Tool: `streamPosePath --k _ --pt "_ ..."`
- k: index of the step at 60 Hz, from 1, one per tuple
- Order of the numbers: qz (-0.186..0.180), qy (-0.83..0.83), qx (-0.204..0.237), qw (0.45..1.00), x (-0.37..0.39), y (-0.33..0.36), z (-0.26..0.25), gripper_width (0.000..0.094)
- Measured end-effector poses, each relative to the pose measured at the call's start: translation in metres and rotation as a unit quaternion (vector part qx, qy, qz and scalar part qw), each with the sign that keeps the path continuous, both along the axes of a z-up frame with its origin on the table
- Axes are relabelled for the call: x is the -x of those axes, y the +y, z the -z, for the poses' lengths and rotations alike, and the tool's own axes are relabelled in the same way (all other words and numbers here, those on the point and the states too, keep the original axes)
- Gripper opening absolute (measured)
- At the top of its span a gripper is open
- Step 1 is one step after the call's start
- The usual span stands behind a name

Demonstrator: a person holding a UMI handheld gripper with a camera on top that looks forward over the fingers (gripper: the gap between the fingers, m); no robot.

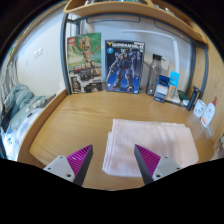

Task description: Fold towel

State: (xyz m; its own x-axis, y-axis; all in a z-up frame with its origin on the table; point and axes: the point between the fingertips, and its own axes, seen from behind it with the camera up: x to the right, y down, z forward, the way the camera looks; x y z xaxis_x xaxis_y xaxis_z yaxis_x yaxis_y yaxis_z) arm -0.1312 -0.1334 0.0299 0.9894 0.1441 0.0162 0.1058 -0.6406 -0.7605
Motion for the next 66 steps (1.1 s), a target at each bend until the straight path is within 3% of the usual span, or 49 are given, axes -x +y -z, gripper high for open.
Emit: streamPosePath --k 8,14,17,20,22,25,29,43,47,57,66 --pt "0.009 -0.019 0.000 1.000 0.003 0.052 0.014 0.0759" --pt "0.013 -0.027 0.023 0.999 0.004 0.067 0.034 0.0688" --pt "0.014 -0.034 0.040 0.999 0.003 0.066 0.044 0.0570" --pt "0.010 -0.044 0.031 0.999 0.001 0.069 0.043 0.0534" --pt "0.011 -0.054 0.028 0.998 -0.004 0.067 0.045 0.0414" --pt "0.015 -0.057 0.025 0.998 -0.005 0.067 0.045 0.0336" --pt "0.031 -0.077 0.020 0.996 -0.017 0.073 0.045 0.0034" --pt "0.021 -0.041 0.054 0.997 -0.016 0.070 0.044 0.0022" --pt "0.039 0.011 0.066 0.997 -0.015 0.071 0.025 0.0020" --pt "0.068 0.080 0.014 0.994 -0.078 0.091 -0.071 0.0027" --pt "0.100 0.086 0.002 0.991 -0.170 0.090 -0.098 0.0029"
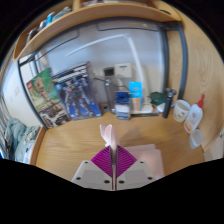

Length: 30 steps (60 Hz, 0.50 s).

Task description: Fold towel

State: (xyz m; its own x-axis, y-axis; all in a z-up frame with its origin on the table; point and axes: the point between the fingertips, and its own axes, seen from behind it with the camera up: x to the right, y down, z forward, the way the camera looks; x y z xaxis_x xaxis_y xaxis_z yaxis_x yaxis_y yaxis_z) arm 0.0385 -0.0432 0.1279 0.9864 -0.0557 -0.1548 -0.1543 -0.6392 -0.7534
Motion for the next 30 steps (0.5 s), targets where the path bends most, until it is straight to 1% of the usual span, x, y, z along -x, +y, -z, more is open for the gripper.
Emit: streamPosePath --k 4,8,9,10,11,12,13,15,16,19,21,22,23,24,25,26,30 --pt "0.011 -0.007 0.003 1.000 -0.043 0.000 0.008 0.0029" --pt "0.022 -0.020 0.023 0.999 -0.082 -0.006 0.029 0.0031" --pt "0.024 -0.020 0.029 0.999 -0.089 -0.009 0.036 0.0098" --pt "0.027 -0.021 0.036 0.999 -0.096 -0.010 0.043 0.0082" --pt "0.029 -0.022 0.043 0.998 -0.104 -0.012 0.049 0.0183" --pt "0.032 -0.024 0.049 0.998 -0.112 -0.014 0.056 0.0193" --pt "0.035 -0.026 0.055 0.998 -0.118 -0.015 0.063 0.0164" --pt "0.035 -0.030 0.063 0.997 -0.129 -0.017 0.075 0.0194" --pt "0.034 -0.032 0.066 0.997 -0.134 -0.018 0.080 0.0269" --pt "0.036 -0.042 0.074 0.996 -0.151 -0.023 0.094 0.0369" --pt "0.040 -0.050 0.079 0.995 -0.160 -0.026 0.100 0.0416" --pt "0.041 -0.053 0.081 0.994 -0.164 -0.028 0.102 0.0511" --pt "0.042 -0.054 0.082 0.994 -0.167 -0.029 0.103 0.0571" --pt "0.044 -0.054 0.082 0.994 -0.169 -0.030 0.103 0.0587" --pt "0.045 -0.053 0.083 0.994 -0.171 -0.032 0.102 0.0623" --pt "0.045 -0.050 0.083 0.994 -0.171 -0.033 0.101 0.0628" --pt "0.039 -0.033 0.069 0.996 -0.166 -0.034 0.085 0.0711"
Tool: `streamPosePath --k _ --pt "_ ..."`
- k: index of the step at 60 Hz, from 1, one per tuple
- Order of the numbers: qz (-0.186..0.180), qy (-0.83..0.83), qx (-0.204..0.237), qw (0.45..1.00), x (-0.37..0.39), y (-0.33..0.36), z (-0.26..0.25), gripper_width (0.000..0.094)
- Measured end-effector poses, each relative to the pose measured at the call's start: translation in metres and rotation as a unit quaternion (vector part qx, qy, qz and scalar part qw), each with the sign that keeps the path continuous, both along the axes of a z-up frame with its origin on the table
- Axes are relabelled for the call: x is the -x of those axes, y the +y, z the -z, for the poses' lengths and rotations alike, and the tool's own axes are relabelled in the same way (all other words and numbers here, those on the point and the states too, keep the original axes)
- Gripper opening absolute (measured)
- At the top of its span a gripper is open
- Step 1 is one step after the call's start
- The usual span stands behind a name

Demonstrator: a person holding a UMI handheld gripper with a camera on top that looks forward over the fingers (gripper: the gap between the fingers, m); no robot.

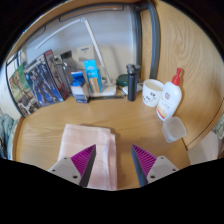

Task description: Fold towel

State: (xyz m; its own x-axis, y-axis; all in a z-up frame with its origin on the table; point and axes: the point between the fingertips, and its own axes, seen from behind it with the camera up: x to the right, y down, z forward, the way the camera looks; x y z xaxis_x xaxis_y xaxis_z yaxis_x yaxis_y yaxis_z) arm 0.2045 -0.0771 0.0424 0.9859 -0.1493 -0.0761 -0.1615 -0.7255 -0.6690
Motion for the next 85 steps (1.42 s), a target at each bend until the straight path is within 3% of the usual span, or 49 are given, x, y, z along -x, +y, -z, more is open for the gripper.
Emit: streamPosePath --k 18,30,55,85 --pt "-0.057 0.026 -0.104 0.993 0.084 -0.008 -0.139 0.0830" --pt "-0.079 -0.012 -0.137 0.987 0.145 -0.064 -0.192 0.0855" --pt "-0.118 -0.023 -0.152 0.981 0.231 -0.176 -0.210 0.0861" --pt "-0.122 -0.031 -0.154 0.980 0.245 -0.212 -0.208 0.0861"
